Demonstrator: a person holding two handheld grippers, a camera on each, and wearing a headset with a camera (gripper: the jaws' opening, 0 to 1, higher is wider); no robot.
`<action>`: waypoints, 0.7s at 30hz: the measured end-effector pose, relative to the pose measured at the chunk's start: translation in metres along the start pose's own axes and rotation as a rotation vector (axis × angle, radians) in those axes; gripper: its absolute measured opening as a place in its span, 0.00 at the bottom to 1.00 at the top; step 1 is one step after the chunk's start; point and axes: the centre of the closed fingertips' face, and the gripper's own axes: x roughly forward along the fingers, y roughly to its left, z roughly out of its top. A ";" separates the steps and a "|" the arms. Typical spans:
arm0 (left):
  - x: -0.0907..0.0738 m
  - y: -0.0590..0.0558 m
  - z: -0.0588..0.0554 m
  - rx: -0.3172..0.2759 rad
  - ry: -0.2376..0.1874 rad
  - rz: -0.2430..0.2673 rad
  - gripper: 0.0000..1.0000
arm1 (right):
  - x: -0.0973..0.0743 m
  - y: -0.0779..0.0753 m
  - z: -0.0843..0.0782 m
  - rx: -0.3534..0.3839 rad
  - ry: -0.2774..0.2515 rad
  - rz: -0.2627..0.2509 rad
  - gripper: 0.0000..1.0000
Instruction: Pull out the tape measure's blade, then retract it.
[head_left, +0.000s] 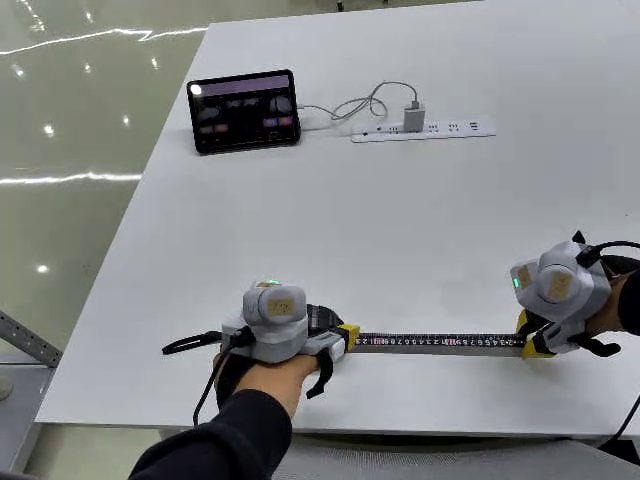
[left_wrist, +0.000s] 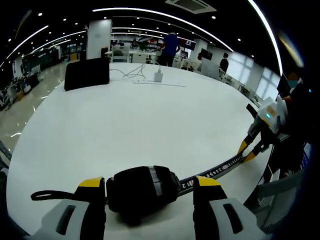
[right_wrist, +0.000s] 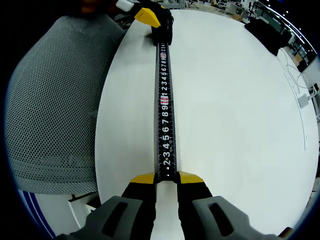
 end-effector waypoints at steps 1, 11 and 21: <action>0.000 0.000 0.001 0.005 -0.004 0.005 0.66 | 0.000 0.000 0.000 -0.004 0.010 -0.002 0.11; 0.008 0.008 -0.008 -0.032 0.038 0.046 0.60 | 0.001 -0.002 -0.004 0.014 0.047 -0.007 0.11; 0.014 0.008 -0.011 0.011 0.022 0.056 0.62 | 0.004 -0.004 -0.005 0.030 0.036 -0.010 0.11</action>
